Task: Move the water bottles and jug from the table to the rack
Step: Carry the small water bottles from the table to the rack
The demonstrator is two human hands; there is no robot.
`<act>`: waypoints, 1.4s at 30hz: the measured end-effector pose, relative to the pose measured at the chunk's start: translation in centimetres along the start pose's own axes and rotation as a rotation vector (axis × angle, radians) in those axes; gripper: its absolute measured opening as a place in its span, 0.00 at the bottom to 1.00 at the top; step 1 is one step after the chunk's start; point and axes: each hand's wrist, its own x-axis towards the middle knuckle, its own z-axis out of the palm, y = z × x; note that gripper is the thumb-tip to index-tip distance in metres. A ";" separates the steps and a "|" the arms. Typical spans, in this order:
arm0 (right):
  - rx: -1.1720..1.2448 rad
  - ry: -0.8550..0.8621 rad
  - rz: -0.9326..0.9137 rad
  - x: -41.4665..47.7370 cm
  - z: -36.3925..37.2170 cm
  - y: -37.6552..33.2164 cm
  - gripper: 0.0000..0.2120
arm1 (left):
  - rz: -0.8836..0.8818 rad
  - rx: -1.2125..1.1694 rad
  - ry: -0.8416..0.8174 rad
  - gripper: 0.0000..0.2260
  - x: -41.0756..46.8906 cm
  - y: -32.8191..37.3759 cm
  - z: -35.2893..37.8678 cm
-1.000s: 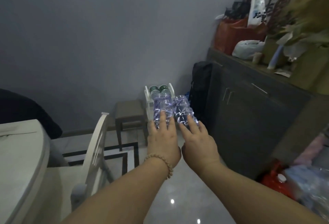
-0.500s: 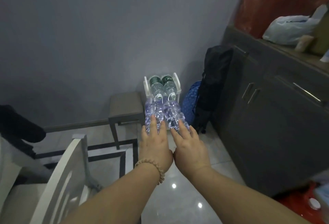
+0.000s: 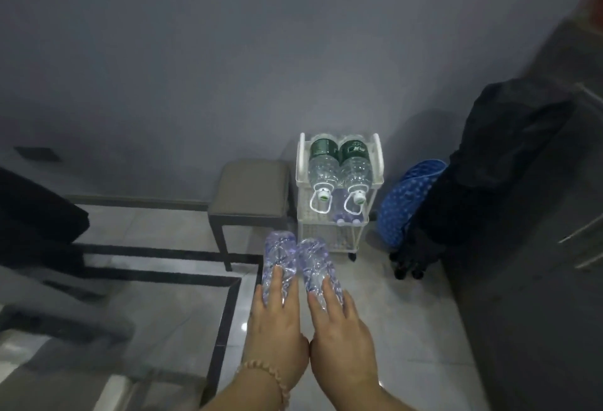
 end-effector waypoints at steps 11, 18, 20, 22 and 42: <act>0.003 0.047 0.026 15.0 16.3 9.2 0.43 | -0.020 -0.088 -0.013 0.40 17.4 -3.8 17.0; 0.052 0.210 0.068 25.5 28.0 15.4 0.35 | 0.115 -0.172 0.127 0.36 29.4 -7.3 29.9; 0.059 0.262 0.058 28.1 29.7 16.9 0.32 | 0.159 -0.187 0.189 0.36 32.6 -7.9 32.6; 0.077 0.289 0.052 29.9 30.7 17.9 0.30 | 0.177 -0.206 0.239 0.36 35.1 -8.0 34.9; -0.157 0.213 0.036 40.8 31.2 17.8 0.16 | 0.248 0.089 0.062 0.37 48.8 -9.3 37.3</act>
